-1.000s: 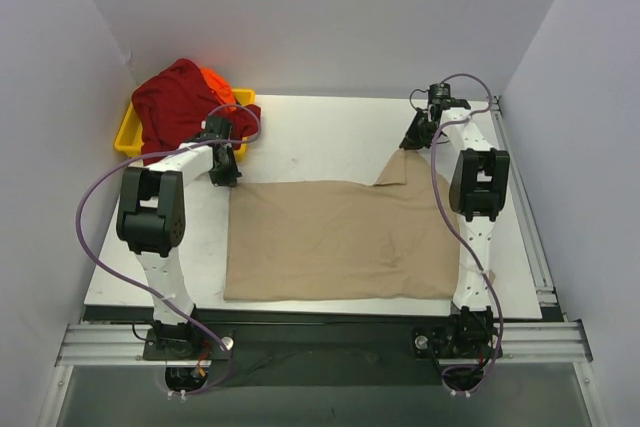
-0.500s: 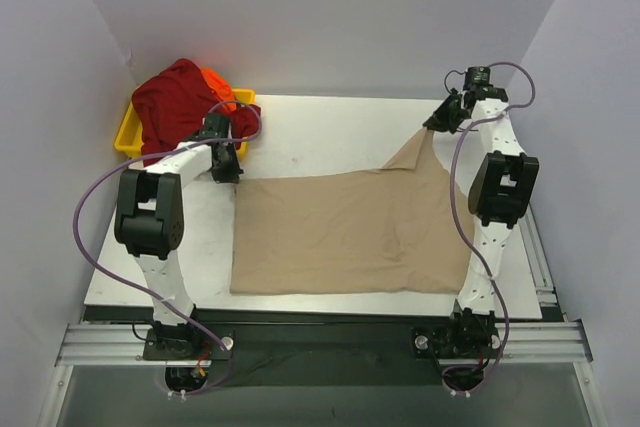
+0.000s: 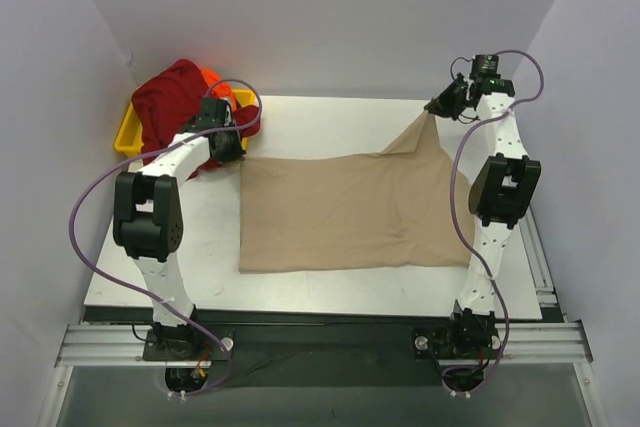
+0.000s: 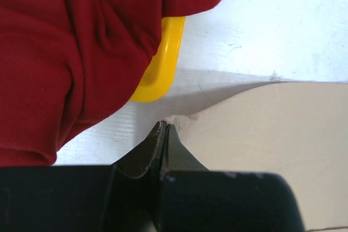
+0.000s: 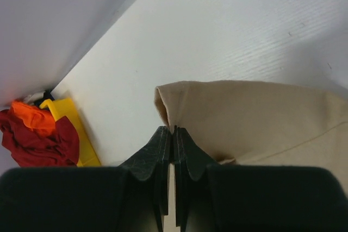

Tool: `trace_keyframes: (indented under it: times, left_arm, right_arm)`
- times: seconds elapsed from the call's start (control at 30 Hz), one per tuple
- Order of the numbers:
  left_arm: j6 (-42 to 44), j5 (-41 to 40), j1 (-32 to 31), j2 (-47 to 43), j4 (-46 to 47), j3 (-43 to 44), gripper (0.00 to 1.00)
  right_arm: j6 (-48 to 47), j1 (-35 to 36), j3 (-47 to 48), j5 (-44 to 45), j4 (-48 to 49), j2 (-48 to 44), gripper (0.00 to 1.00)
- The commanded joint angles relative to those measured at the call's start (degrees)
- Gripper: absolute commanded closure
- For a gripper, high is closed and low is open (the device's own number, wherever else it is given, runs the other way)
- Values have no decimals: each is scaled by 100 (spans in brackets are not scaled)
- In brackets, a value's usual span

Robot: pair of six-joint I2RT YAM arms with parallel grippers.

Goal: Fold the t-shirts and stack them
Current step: Grap the side of the flattened tshirt furthest away from the robot with both arms

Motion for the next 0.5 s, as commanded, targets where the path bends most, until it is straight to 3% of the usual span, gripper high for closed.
trace_keyframes:
  times: [0.0, 0.47]
  left_arm:
    - [57, 241, -10, -550, 409, -170, 100]
    - [215, 285, -10, -1210, 533, -1375, 100]
  right_arm:
    - [62, -106, -381, -160, -68, -561, 100]
    - [-333, -510, -3281, -327, -568, -2934, 100]
